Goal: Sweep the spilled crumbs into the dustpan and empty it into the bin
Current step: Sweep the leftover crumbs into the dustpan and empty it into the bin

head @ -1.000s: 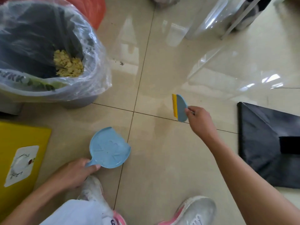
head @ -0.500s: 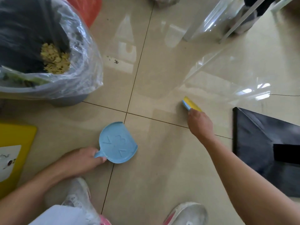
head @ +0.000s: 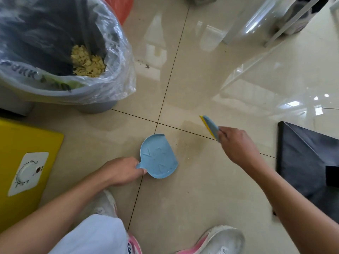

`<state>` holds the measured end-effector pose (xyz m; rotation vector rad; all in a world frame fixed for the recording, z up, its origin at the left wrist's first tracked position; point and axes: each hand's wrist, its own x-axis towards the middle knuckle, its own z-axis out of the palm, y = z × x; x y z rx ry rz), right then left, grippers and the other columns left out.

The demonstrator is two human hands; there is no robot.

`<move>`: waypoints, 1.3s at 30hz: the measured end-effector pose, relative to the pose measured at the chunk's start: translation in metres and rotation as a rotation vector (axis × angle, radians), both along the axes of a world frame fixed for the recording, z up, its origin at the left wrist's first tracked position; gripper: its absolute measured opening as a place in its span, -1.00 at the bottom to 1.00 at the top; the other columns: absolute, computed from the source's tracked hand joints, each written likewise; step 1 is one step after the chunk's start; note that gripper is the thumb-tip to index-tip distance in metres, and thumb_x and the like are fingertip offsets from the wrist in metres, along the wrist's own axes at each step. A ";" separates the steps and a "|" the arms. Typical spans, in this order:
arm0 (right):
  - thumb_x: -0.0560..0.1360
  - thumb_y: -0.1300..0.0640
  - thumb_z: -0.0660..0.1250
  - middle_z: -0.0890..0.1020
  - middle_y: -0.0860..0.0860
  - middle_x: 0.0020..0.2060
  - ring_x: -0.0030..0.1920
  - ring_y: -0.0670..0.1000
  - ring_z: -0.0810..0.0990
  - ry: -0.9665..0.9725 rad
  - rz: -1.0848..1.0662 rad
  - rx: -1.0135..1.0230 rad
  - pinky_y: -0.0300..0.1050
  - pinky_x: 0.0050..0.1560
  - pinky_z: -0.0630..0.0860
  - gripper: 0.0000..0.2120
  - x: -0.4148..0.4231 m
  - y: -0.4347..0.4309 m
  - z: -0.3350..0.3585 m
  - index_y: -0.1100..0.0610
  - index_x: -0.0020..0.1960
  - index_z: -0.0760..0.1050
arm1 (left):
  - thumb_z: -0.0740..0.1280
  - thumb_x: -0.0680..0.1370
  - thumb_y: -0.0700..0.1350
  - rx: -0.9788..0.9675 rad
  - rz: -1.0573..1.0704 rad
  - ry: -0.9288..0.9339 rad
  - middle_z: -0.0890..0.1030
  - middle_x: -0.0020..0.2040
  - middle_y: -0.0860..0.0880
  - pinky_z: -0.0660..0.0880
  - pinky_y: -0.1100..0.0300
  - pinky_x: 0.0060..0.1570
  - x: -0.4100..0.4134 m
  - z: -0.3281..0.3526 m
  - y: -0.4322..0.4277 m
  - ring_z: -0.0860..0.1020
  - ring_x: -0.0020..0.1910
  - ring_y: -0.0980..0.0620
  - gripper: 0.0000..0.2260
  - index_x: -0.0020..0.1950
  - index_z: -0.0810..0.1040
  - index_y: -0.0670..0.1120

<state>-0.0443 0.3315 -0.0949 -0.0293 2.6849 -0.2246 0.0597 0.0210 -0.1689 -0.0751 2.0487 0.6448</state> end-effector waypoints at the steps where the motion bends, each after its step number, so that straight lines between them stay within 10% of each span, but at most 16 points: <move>1: 0.62 0.06 0.10 0.44 0.02 -0.43 -0.30 0.20 0.48 0.013 -0.028 0.039 0.00 -0.37 0.33 -0.69 -0.005 0.006 -0.001 0.05 -0.30 0.31 | 0.19 0.57 0.19 0.000 0.015 0.003 0.36 -0.39 0.03 0.21 0.09 -0.35 0.003 -0.001 0.000 0.32 -0.40 0.00 -0.61 -0.32 0.26 -0.04; 7: 0.62 0.10 0.11 0.65 0.17 -0.18 -0.14 0.25 0.62 -0.134 -0.045 0.091 -0.01 -0.25 0.45 -0.75 0.036 -0.033 -0.039 0.09 -0.14 0.50 | 0.13 0.59 0.20 -0.008 0.038 0.005 0.47 -0.34 0.01 0.30 0.10 -0.31 0.013 -0.003 0.022 0.43 -0.33 -0.06 -0.61 -0.31 0.31 -0.04; 14: 0.55 0.08 0.17 0.40 -0.01 -0.48 -0.44 0.06 0.35 -0.243 -0.155 -0.224 -0.08 -0.40 0.29 -0.69 0.058 -0.080 -0.005 0.17 -0.32 0.39 | 0.11 0.60 0.21 -0.009 0.017 -0.007 0.40 -0.38 0.03 0.32 0.06 -0.25 0.011 0.004 0.031 0.42 -0.26 -0.12 -0.58 -0.36 0.28 -0.01; 19: 0.56 0.09 0.19 0.47 0.02 -0.45 -0.49 0.03 0.37 -0.122 -0.260 -0.219 -0.15 -0.42 0.30 -0.72 0.027 -0.049 0.019 0.10 -0.24 0.59 | 0.13 0.59 0.16 0.007 0.022 -0.035 0.38 -0.39 0.03 0.25 0.10 -0.34 0.015 0.006 0.025 0.36 -0.37 -0.04 -0.62 -0.35 0.27 -0.01; 24: 0.59 0.05 0.13 0.48 0.04 -0.40 -0.32 0.18 0.50 -0.127 -0.168 -0.069 -0.06 -0.33 0.35 -0.66 0.042 -0.072 -0.015 0.07 -0.35 0.35 | 0.14 0.59 0.15 0.010 0.017 -0.055 0.38 -0.40 0.03 0.24 0.10 -0.34 0.024 0.008 0.021 0.35 -0.39 -0.03 -0.61 -0.35 0.27 -0.02; 29: 0.55 0.11 0.18 0.34 0.03 -0.44 -0.43 0.03 0.23 -0.344 -0.205 -0.342 -0.09 -0.38 0.21 -0.70 0.072 -0.106 -0.018 0.29 -0.26 0.40 | 0.12 0.59 0.20 -0.008 0.017 -0.054 0.36 -0.42 0.00 0.26 0.08 -0.31 0.032 0.005 0.020 0.37 -0.34 -0.09 -0.57 -0.39 0.26 -0.03; 39: 0.53 0.14 0.24 0.28 -0.04 -0.48 -0.39 0.01 0.20 -0.126 -0.519 -0.389 -0.11 -0.34 0.14 -0.77 0.058 -0.035 0.031 0.24 -0.08 0.63 | 0.14 0.56 0.29 0.072 0.121 0.080 0.46 -0.34 0.03 0.35 0.07 -0.28 0.057 0.016 -0.001 0.43 -0.33 -0.03 -0.54 -0.23 0.35 -0.09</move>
